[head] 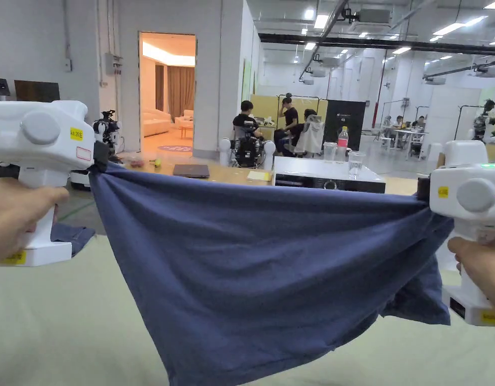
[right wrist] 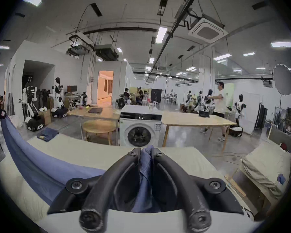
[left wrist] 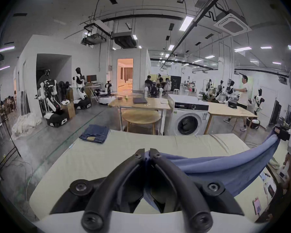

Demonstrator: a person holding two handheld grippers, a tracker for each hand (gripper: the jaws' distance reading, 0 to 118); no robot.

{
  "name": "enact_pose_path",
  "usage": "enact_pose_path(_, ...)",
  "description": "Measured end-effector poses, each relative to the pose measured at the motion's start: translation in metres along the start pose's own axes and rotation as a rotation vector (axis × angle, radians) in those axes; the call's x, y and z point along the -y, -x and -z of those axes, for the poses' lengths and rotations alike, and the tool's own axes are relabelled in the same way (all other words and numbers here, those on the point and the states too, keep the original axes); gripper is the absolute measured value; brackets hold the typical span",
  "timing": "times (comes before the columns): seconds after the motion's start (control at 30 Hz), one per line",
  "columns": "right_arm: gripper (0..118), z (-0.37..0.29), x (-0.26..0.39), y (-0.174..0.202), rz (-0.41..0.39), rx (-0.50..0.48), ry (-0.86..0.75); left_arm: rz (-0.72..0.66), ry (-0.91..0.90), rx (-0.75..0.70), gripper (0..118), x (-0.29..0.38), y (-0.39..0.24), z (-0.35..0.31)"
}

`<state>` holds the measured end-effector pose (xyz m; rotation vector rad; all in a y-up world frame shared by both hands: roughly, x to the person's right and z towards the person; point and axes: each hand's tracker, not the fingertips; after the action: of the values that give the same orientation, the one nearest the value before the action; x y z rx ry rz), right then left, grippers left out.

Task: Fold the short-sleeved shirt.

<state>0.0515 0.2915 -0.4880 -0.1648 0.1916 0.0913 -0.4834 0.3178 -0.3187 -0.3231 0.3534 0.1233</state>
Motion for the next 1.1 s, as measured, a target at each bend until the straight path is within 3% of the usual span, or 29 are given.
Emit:
enact_pose_path(0.17, 9, 0.017, 0.014, 0.008, -0.024, 0.008, -0.005, 0.015, 0.010, -0.020, 0, 0.017, 0.001, 0.022)
enact_pose_path(0.47, 10, 0.014, 0.131, 0.004, -0.056, 0.002, 0.148, 0.008, 0.165, 0.016, 0, 0.153, 0.000, 0.034)
enact_pose_path(0.7, 9, -0.030, 0.215, -0.007, -0.067, -0.014, 0.246, -0.031, 0.242, 0.032, 0, 0.257, 0.008, -0.005)
enact_pose_path(1.1, 9, -0.116, 0.307, -0.015, -0.075, 0.005, 0.418, -0.033, 0.358, 0.022, 0, 0.372, 0.011, -0.079)
